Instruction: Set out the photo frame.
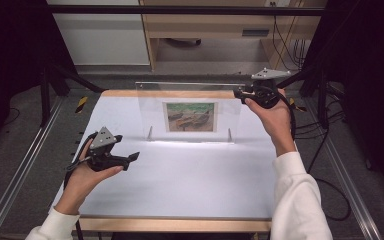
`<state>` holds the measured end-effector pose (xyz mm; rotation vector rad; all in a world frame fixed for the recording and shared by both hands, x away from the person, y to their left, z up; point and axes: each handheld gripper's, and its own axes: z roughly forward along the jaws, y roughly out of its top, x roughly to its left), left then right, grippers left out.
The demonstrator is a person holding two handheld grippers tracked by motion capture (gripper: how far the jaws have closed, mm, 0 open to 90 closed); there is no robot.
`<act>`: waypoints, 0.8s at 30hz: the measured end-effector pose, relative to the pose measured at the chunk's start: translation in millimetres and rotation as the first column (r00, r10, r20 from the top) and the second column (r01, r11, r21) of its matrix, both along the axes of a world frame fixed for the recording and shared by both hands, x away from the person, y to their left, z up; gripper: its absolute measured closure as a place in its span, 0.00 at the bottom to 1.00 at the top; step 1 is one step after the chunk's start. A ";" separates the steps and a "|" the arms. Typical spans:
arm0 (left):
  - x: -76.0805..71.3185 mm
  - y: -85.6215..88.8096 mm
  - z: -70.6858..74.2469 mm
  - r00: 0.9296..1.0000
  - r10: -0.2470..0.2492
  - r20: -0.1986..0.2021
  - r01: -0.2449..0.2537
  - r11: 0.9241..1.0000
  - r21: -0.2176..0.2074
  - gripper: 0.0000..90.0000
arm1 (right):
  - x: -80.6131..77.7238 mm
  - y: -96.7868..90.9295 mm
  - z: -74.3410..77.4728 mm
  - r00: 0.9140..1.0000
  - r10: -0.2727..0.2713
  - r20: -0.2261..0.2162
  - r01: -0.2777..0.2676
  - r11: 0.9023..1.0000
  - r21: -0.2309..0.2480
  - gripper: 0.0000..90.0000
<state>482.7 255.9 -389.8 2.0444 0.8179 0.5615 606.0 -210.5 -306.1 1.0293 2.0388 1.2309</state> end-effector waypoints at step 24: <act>-6.2 -1.8 -20.0 0.998 0.037 -0.057 -0.036 0.999 0.015 0.10 | -65.9 -9.4 -21.1 0.989 -0.149 -0.007 0.149 0.987 -0.066 0.10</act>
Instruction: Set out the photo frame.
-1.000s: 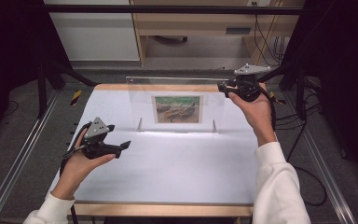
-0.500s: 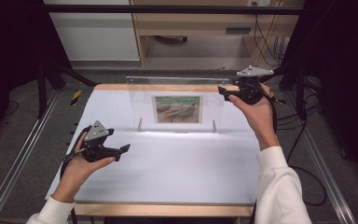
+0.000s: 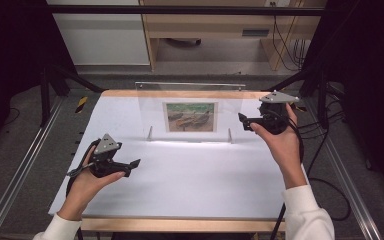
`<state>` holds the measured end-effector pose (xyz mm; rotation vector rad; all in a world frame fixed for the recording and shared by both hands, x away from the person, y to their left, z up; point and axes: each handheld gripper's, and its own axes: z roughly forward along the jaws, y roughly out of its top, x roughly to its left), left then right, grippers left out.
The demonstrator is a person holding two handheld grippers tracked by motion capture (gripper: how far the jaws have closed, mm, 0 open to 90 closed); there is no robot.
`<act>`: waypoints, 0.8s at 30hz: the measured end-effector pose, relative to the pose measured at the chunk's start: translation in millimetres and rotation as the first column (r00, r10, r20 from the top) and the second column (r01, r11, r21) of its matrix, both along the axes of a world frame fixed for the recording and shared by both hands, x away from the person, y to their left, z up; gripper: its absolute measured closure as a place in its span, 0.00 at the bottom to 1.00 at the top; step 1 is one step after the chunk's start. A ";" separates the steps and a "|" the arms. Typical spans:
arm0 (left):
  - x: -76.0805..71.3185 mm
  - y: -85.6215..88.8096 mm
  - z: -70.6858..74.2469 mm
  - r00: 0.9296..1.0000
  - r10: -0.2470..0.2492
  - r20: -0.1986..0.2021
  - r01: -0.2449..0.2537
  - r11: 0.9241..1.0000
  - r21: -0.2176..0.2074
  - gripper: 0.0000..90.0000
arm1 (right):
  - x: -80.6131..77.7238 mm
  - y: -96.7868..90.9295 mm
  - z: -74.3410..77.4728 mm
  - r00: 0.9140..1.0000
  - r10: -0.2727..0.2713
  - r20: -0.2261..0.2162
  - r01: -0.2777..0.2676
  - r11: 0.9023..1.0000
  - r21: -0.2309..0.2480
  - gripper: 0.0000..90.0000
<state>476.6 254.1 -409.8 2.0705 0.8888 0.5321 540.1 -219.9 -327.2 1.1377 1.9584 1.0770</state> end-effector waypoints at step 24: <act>-6.6 15.9 -21.5 0.997 0.052 -0.051 -0.050 0.998 0.041 0.09 | -65.9 -15.5 -61.9 0.996 -0.013 -0.086 0.011 1.000 -0.021 0.08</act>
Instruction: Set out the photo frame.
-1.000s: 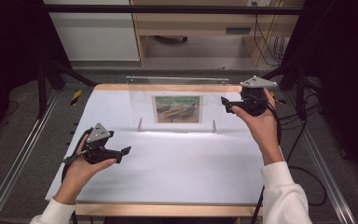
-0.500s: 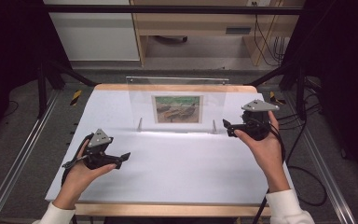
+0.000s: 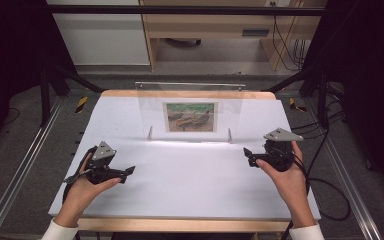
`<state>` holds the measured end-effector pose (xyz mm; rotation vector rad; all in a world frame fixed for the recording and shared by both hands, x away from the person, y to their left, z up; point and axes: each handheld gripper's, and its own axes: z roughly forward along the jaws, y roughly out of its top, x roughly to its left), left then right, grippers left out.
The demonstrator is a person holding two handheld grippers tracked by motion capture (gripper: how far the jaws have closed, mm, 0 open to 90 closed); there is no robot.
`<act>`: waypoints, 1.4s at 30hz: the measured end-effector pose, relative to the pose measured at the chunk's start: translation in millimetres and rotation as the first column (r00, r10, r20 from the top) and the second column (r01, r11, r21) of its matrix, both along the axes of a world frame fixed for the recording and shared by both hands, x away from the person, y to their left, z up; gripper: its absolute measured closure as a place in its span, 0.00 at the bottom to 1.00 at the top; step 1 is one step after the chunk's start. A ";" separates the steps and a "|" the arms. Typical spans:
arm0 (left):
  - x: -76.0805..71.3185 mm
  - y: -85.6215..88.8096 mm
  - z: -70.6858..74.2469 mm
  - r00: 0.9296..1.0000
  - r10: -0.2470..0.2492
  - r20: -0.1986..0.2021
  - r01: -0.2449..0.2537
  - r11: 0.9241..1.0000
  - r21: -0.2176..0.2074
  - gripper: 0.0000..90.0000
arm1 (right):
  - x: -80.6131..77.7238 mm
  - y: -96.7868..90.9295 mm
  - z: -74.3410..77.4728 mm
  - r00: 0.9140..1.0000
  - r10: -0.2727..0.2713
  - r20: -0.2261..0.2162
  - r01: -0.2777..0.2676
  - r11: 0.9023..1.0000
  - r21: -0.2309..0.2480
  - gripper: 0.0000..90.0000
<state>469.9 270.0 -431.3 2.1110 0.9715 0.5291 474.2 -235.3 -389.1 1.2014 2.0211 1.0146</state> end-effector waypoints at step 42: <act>-25.5 48.7 -47.5 0.979 0.155 0.131 -0.138 0.981 -0.134 0.08 | -32.4 -24.9 -88.8 0.995 -0.089 -0.034 0.090 0.994 0.059 0.06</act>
